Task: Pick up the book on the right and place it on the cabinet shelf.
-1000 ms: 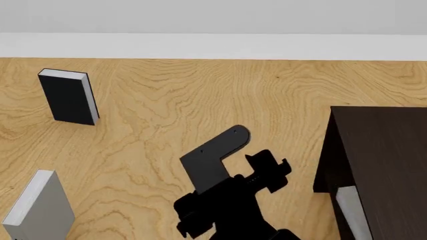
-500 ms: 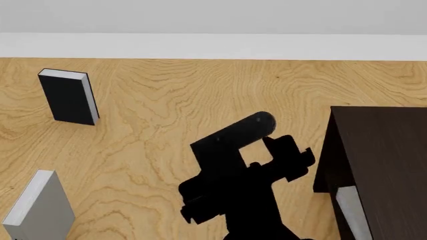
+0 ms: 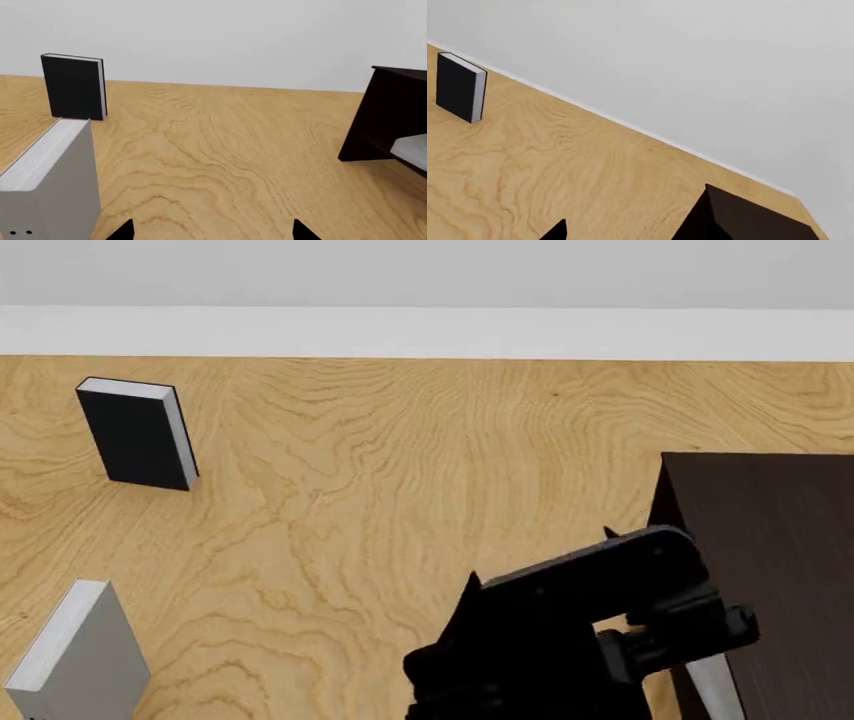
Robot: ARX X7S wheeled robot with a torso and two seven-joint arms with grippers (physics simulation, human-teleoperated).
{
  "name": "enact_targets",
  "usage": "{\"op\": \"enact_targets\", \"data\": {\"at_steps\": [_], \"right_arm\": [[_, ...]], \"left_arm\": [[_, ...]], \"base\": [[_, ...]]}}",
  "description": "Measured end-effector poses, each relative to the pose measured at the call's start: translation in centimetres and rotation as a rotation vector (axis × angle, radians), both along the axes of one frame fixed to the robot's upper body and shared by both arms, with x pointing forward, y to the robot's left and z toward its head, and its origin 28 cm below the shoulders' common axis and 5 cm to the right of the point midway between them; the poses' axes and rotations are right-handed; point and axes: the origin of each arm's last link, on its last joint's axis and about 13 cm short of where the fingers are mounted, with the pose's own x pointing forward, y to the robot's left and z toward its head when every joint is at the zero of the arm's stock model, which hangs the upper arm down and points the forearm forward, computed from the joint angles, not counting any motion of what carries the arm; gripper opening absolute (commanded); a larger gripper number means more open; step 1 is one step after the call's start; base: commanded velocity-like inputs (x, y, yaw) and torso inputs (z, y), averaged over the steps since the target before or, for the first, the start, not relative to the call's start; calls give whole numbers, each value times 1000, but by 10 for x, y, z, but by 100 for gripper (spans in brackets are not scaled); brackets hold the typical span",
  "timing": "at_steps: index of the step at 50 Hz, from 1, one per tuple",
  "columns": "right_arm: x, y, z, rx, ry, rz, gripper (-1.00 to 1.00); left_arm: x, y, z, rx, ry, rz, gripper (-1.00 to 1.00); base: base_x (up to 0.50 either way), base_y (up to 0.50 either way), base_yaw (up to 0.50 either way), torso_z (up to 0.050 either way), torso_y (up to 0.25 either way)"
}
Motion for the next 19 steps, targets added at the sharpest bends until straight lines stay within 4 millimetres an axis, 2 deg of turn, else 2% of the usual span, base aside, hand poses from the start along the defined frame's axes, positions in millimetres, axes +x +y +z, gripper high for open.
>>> {"op": "enact_targets", "data": {"at_steps": [9, 19], "right_arm": [[-26, -8, 7, -8, -70, 30, 100], [-46, -10, 23, -32, -236, 190, 100]], "left_arm": [[-3, 0, 2, 1, -3, 0, 100], [-5, 0, 4, 0, -9, 1, 100]], "base": [[0, 0, 0, 0, 0], [0, 0, 0, 0, 0]]}}
